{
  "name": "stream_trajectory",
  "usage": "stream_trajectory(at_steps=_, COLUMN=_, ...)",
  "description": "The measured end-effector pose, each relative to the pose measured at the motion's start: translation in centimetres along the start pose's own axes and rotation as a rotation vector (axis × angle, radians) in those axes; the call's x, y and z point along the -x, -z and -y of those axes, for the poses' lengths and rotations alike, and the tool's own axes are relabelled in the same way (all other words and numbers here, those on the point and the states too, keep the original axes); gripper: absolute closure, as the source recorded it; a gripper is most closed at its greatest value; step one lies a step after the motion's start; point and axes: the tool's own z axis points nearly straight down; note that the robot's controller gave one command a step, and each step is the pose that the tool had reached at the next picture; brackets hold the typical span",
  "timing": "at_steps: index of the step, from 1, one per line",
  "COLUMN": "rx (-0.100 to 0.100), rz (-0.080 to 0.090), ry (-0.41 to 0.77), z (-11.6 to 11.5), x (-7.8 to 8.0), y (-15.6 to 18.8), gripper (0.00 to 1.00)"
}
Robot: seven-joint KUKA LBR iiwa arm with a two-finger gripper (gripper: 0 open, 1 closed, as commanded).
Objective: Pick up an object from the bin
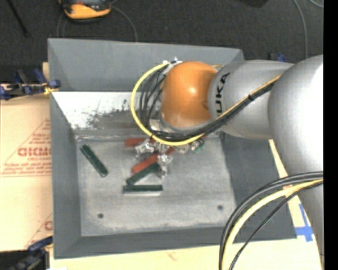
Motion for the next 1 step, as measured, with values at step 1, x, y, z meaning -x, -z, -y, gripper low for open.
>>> stream_trajectory(at_steps=1, rx=-0.001, rz=0.001, ry=0.034, z=-1.85, x=-2.19, y=16.26, gripper=1.00)
